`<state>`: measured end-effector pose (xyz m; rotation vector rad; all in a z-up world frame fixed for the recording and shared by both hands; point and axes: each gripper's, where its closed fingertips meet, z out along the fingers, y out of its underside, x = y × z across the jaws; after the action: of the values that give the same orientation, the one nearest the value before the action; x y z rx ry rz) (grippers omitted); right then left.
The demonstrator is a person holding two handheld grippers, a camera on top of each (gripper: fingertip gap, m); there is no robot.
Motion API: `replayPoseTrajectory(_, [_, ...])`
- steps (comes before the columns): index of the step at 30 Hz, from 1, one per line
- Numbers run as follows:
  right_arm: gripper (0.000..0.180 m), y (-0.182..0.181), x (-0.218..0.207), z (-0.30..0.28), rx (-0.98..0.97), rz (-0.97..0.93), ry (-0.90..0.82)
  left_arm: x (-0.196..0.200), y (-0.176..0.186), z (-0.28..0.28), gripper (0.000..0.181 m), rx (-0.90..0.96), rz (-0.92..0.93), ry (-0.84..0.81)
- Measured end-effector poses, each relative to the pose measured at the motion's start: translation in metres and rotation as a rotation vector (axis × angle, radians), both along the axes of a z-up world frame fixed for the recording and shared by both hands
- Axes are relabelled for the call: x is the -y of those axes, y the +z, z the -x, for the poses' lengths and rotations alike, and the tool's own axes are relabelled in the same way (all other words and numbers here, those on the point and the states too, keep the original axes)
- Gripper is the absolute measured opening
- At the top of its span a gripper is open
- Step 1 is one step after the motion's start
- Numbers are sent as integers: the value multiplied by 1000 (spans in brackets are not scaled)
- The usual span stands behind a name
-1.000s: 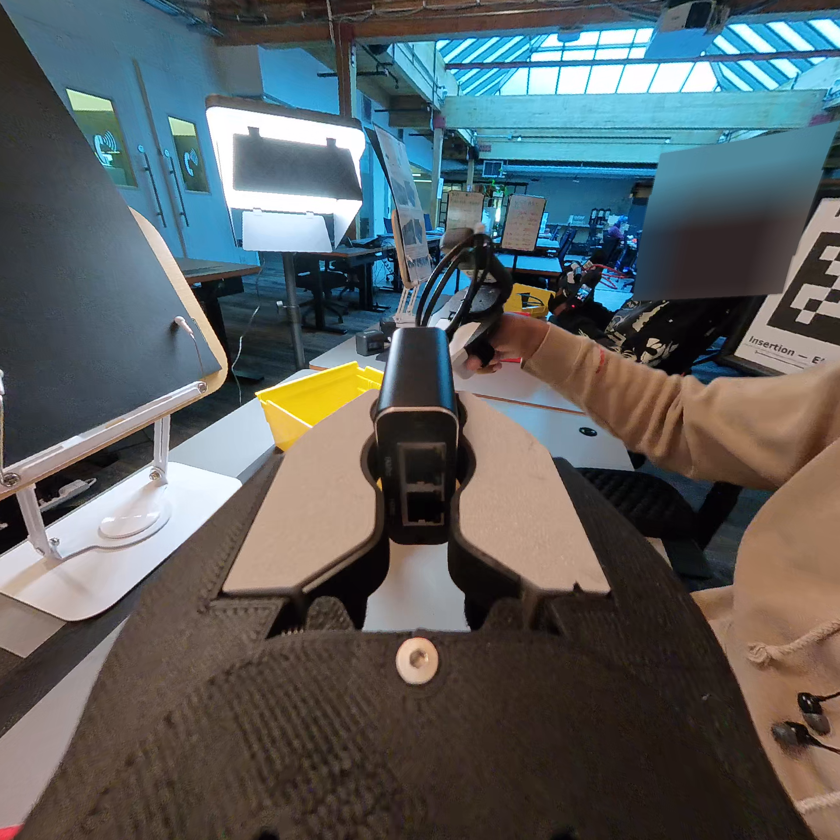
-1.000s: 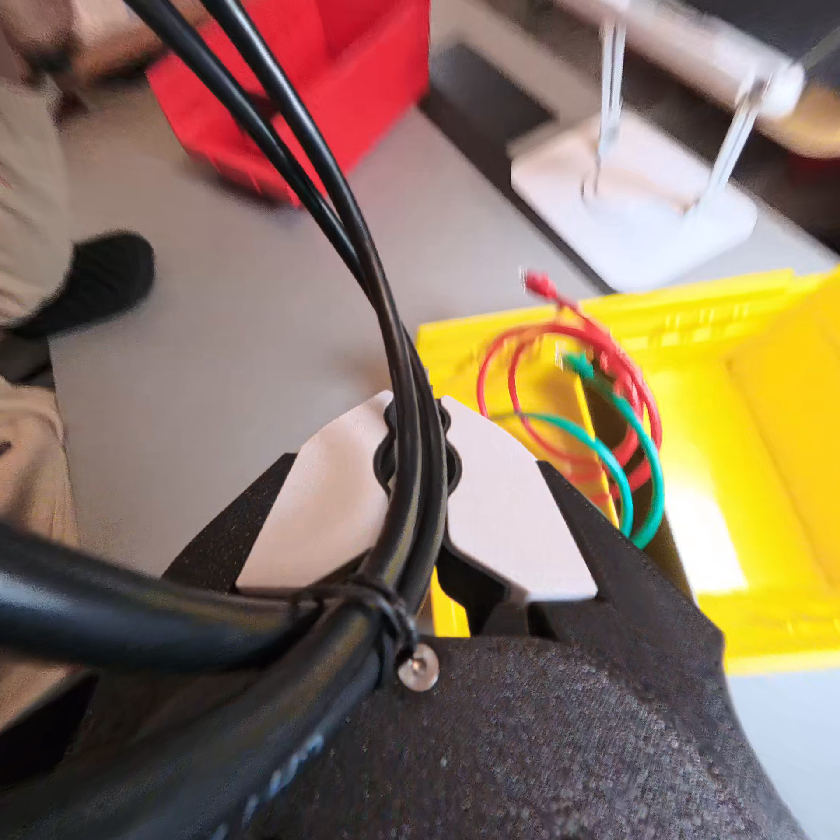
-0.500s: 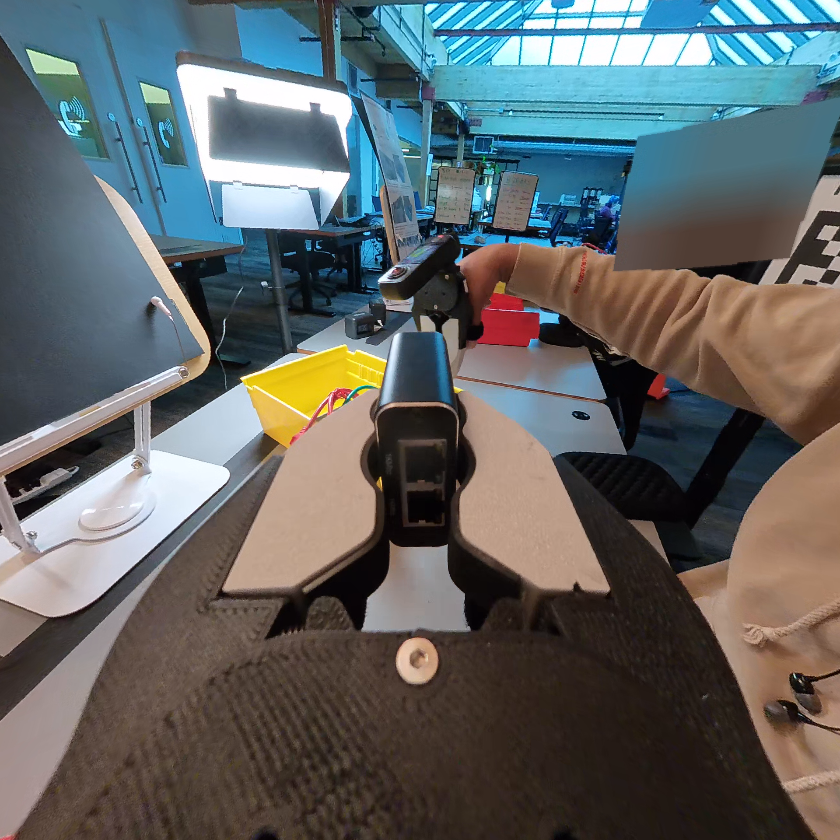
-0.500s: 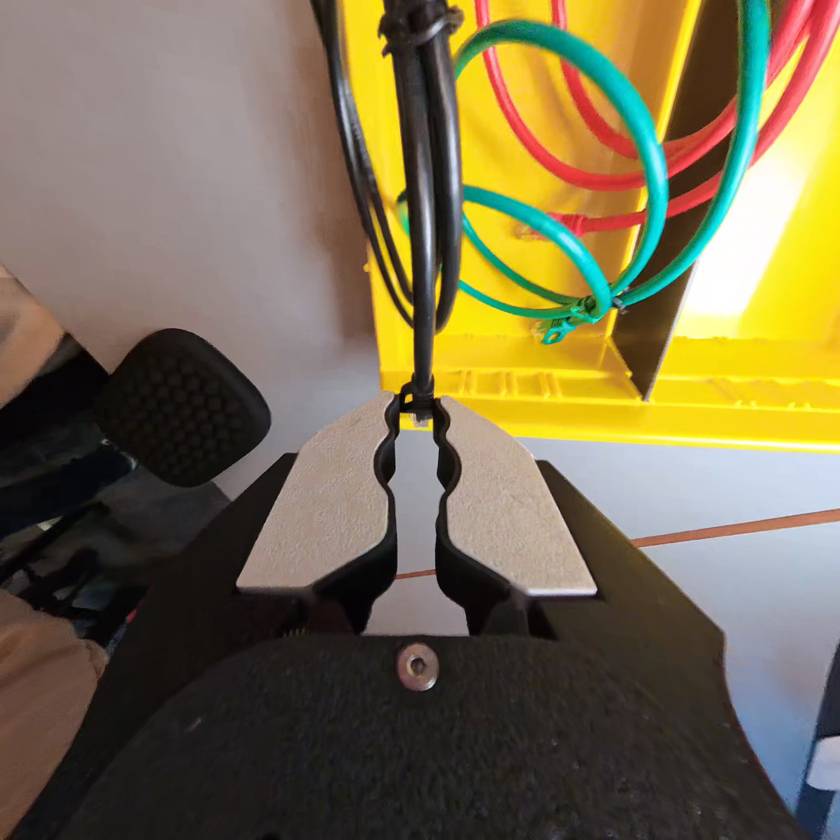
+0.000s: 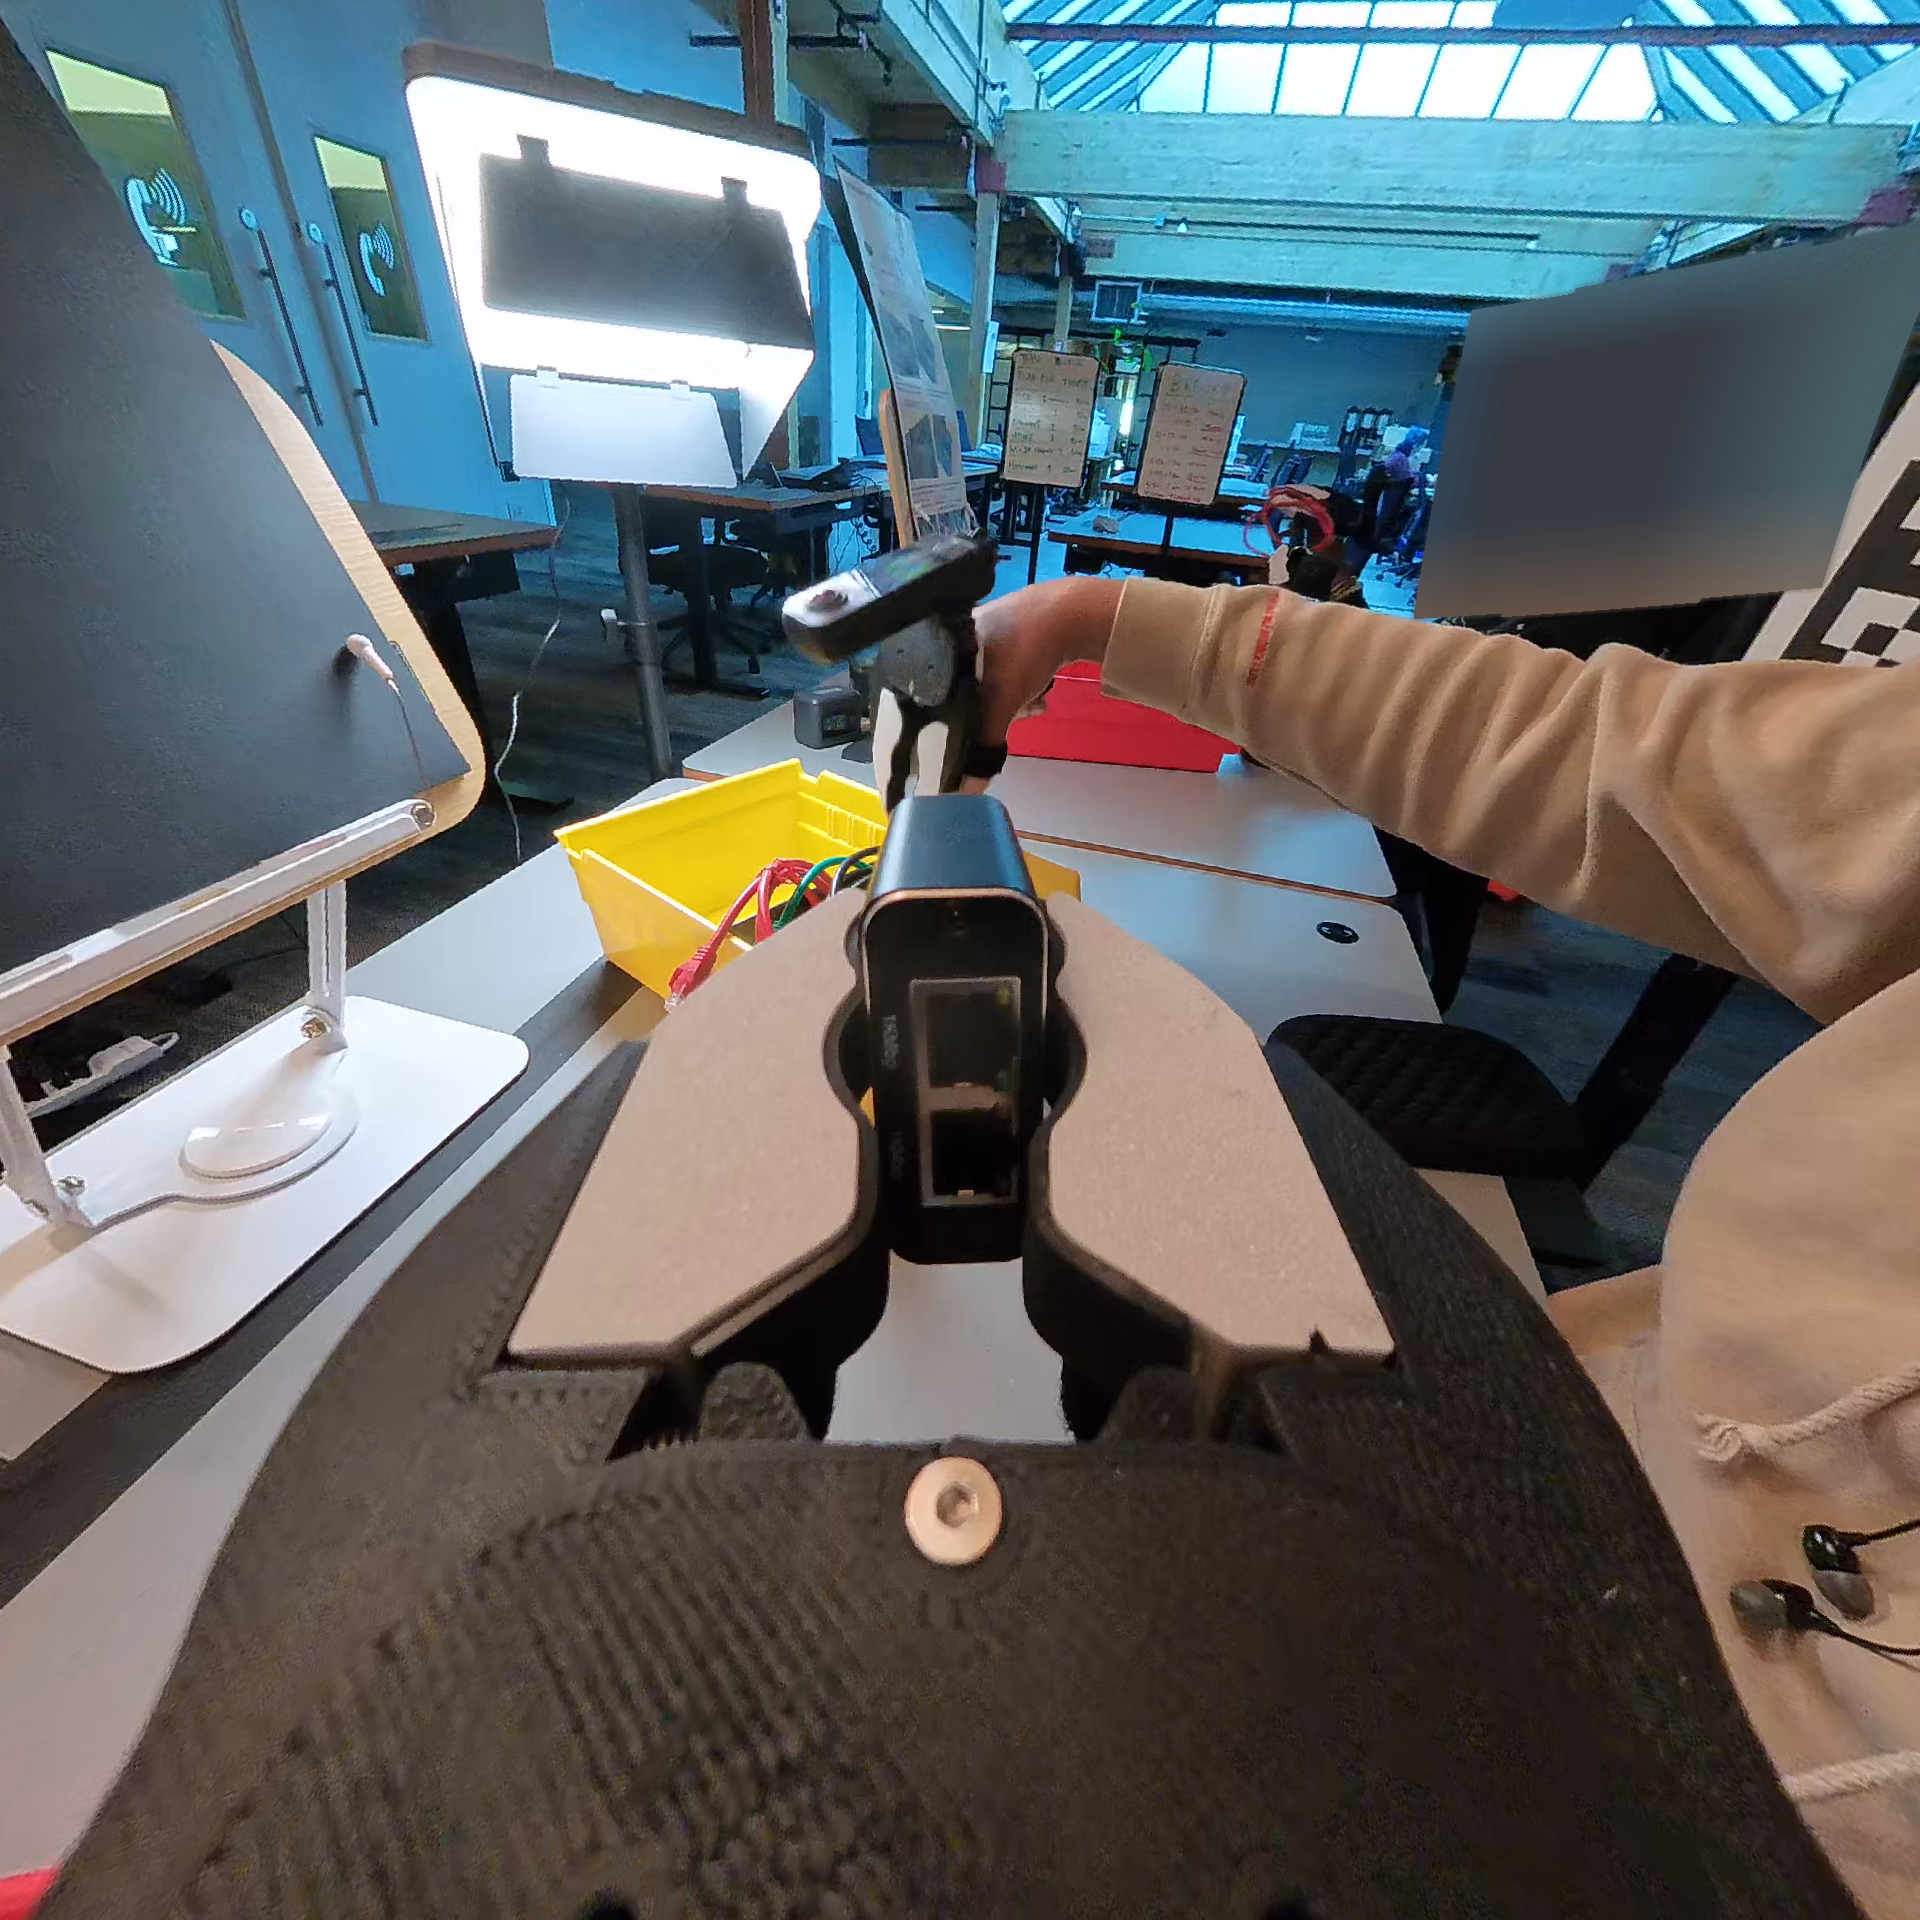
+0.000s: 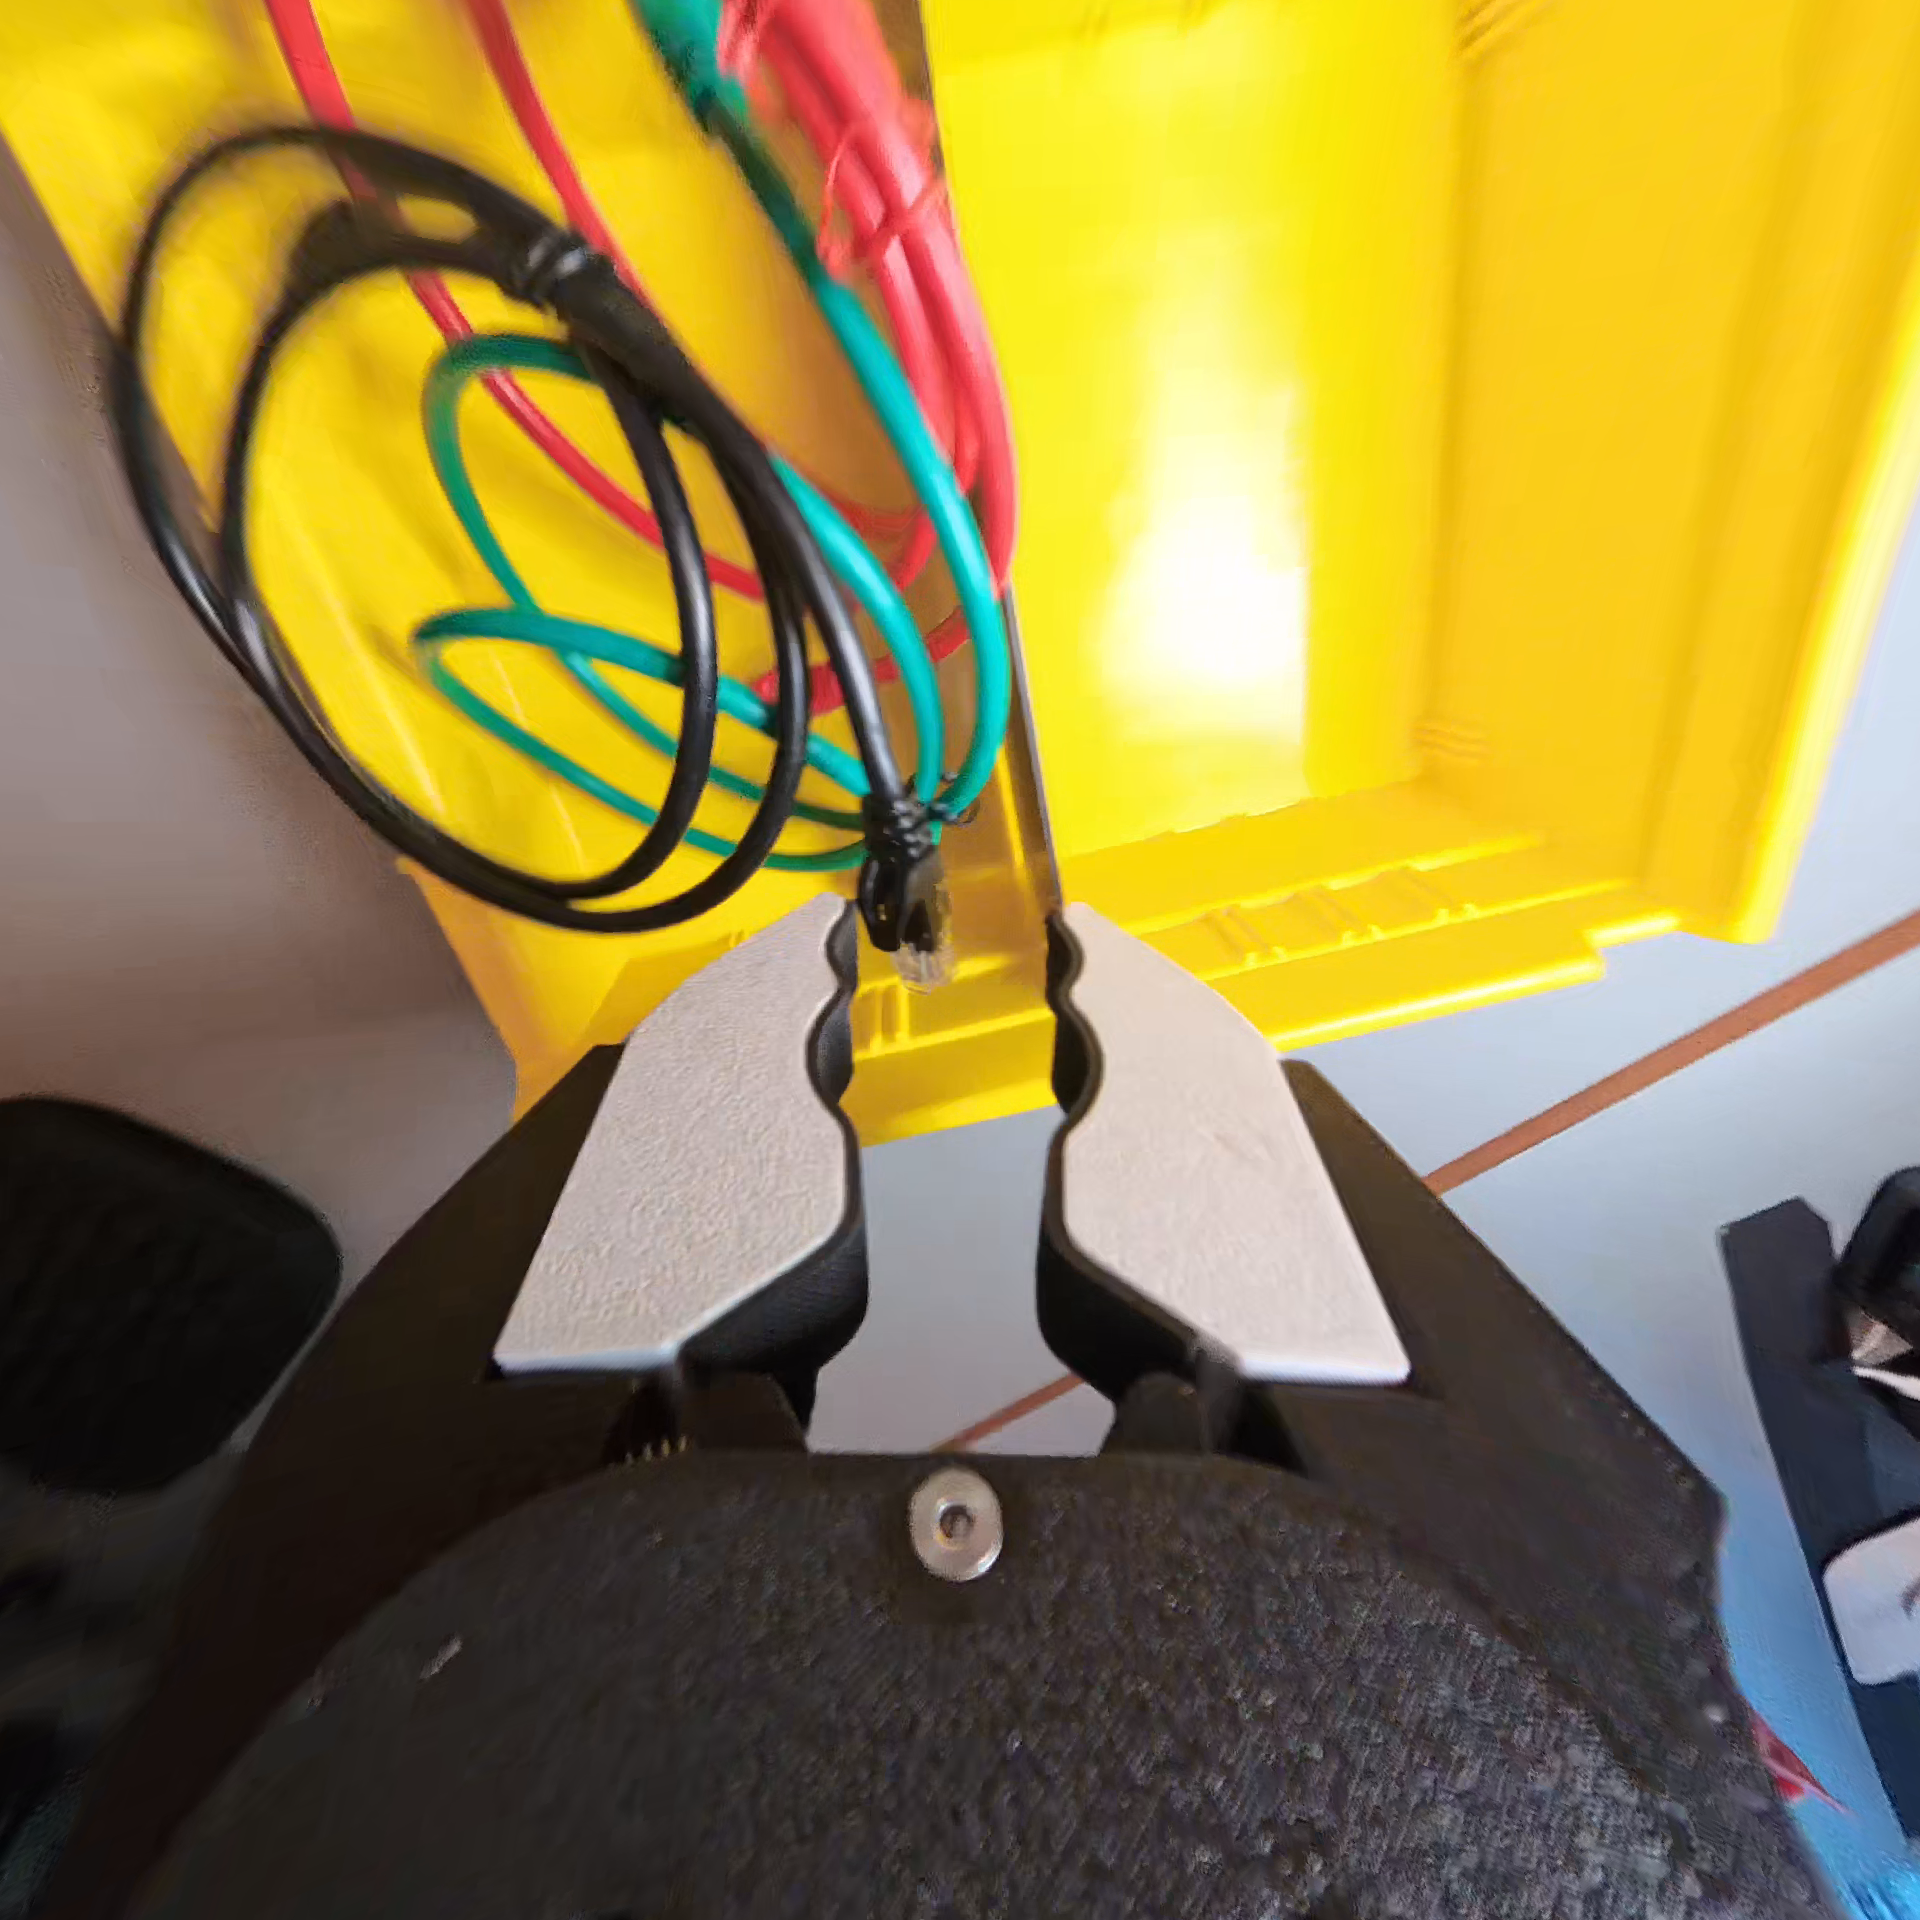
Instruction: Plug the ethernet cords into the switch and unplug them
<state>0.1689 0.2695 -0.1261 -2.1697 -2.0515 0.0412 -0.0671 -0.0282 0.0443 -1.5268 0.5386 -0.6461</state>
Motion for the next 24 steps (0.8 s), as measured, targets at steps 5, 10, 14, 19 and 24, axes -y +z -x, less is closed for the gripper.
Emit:
replayPoseTrajectory(5, [46,60,4,31,-433,-155,-4,-4,-5,-4,26,11,20,-15])
replayPoseTrajectory(10, [45,99,49,48,-764,-294,22,-7,-12,-13,26,2,40,-33])
replayPoseTrajectory(14, [44,111,133,69,-1010,-202,154,-8,-19,-26,26,-8,63,-70])
replayPoseTrajectory(19, [44,137,249,105,-1275,-51,380,-8,-34,-58,26,-21,88,-179])
replayPoseTrajectory(24, [59,140,281,142,-1208,-452,548,-7,-33,-87,26,127,163,-266])
